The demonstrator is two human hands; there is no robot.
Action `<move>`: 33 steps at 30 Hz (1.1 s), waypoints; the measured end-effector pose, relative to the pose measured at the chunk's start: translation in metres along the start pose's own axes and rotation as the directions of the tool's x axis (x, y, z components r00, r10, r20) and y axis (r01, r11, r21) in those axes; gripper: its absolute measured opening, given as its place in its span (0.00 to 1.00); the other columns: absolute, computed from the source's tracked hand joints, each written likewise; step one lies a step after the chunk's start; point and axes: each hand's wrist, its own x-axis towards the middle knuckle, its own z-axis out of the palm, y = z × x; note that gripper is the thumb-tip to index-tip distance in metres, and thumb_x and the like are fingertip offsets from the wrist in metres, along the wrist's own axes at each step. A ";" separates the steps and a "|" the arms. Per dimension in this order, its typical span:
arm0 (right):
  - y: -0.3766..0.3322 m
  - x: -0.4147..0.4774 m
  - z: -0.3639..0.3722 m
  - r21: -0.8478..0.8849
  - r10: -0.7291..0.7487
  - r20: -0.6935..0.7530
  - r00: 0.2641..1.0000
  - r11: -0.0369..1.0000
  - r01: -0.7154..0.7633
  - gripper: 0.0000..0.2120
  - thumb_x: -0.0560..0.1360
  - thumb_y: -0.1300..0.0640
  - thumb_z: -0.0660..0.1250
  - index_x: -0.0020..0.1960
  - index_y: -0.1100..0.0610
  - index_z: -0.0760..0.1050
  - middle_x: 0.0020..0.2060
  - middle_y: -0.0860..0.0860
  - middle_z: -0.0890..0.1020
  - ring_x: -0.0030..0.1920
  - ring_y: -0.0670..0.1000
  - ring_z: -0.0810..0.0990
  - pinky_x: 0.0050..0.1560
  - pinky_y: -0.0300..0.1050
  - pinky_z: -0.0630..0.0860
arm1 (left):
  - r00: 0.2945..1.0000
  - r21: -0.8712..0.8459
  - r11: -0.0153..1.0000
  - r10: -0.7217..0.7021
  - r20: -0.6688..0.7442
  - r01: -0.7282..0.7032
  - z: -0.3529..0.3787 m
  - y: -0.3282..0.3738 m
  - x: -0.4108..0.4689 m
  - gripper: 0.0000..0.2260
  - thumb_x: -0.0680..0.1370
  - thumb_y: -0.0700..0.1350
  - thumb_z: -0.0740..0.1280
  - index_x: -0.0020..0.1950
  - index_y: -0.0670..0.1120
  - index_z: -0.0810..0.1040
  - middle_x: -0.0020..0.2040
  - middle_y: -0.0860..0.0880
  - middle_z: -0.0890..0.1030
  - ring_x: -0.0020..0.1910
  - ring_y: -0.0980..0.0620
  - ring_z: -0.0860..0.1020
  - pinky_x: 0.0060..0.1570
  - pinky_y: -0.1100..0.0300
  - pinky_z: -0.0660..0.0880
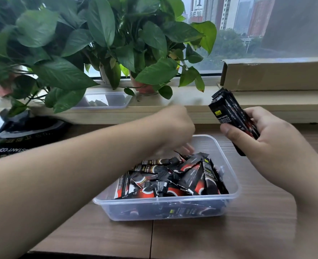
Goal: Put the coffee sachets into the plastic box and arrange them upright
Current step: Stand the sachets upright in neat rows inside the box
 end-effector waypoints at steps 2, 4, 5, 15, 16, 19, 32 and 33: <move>-0.002 -0.001 0.002 0.001 -0.006 0.022 1.000 1.000 0.006 0.13 0.72 0.38 0.65 0.48 0.46 0.73 0.34 0.50 0.81 0.34 0.47 0.77 0.33 0.43 0.70 | 0.997 0.032 0.997 0.066 -0.038 -0.065 -0.023 -0.006 -0.010 0.13 0.80 0.30 0.53 0.54 0.33 0.77 0.50 0.38 0.85 0.46 0.40 0.86 0.39 0.55 0.84; -0.007 -0.001 0.005 0.000 -0.020 0.056 0.998 1.000 0.020 0.14 0.72 0.37 0.65 0.49 0.46 0.73 0.34 0.48 0.80 0.34 0.45 0.76 0.32 0.38 0.70 | 0.982 0.209 0.961 0.189 -0.014 -0.182 -0.047 -0.022 -0.023 0.14 0.77 0.31 0.56 0.46 0.39 0.80 0.42 0.43 0.87 0.39 0.47 0.87 0.39 0.54 0.84; -0.009 -0.002 0.007 0.002 -0.032 0.071 0.997 0.999 0.032 0.14 0.72 0.37 0.65 0.49 0.45 0.73 0.33 0.47 0.80 0.35 0.44 0.76 0.30 0.33 0.68 | 0.961 0.396 0.879 0.271 0.045 -0.266 -0.058 -0.033 -0.030 0.13 0.76 0.33 0.59 0.43 0.43 0.82 0.39 0.47 0.87 0.37 0.52 0.86 0.41 0.56 0.83; -0.037 -0.006 0.038 0.020 -0.092 0.232 0.968 0.996 0.090 0.16 0.70 0.34 0.64 0.52 0.43 0.72 0.32 0.46 0.79 0.33 0.39 0.78 0.31 0.32 0.72 | 0.689 0.581 0.377 0.477 0.546 -0.721 -0.077 -0.111 -0.057 0.17 0.78 0.44 0.56 0.55 0.46 0.83 0.54 0.51 0.83 0.54 0.49 0.75 0.56 0.56 0.71; -0.039 -0.006 0.040 0.005 -0.088 0.248 0.965 0.996 0.090 0.16 0.70 0.34 0.63 0.52 0.42 0.71 0.33 0.46 0.80 0.32 0.39 0.78 0.29 0.34 0.71 | 0.682 0.588 0.351 0.455 0.573 -0.728 -0.075 -0.114 -0.056 0.18 0.79 0.46 0.54 0.56 0.47 0.83 0.56 0.52 0.82 0.55 0.49 0.74 0.57 0.56 0.70; -0.042 -0.007 0.046 -0.028 -0.065 0.283 0.957 0.997 0.076 0.16 0.70 0.34 0.63 0.51 0.42 0.70 0.33 0.46 0.80 0.32 0.39 0.79 0.29 0.37 0.70 | 0.686 0.652 0.242 0.398 0.608 -0.718 -0.068 -0.122 -0.052 0.23 0.81 0.54 0.47 0.54 0.52 0.82 0.58 0.55 0.77 0.54 0.53 0.70 0.55 0.55 0.67; -0.040 -0.001 0.060 -0.190 0.037 0.352 0.935 0.981 0.032 0.19 0.69 0.32 0.60 0.51 0.44 0.70 0.35 0.46 0.79 0.32 0.42 0.78 0.34 0.42 0.74 | 0.694 0.624 0.339 0.514 0.504 -0.704 -0.077 -0.136 -0.054 0.25 0.81 0.61 0.47 0.40 0.51 0.78 0.45 0.54 0.78 0.51 0.52 0.74 0.61 0.49 0.66; -0.040 -0.001 0.061 -0.196 0.043 0.356 0.934 0.980 0.030 0.20 0.69 0.32 0.60 0.52 0.44 0.70 0.37 0.46 0.79 0.33 0.43 0.78 0.35 0.43 0.74 | 0.700 0.613 0.362 0.504 0.506 -0.703 -0.081 -0.139 -0.054 0.28 0.81 0.63 0.45 0.42 0.50 0.79 0.45 0.54 0.79 0.53 0.53 0.76 0.64 0.49 0.64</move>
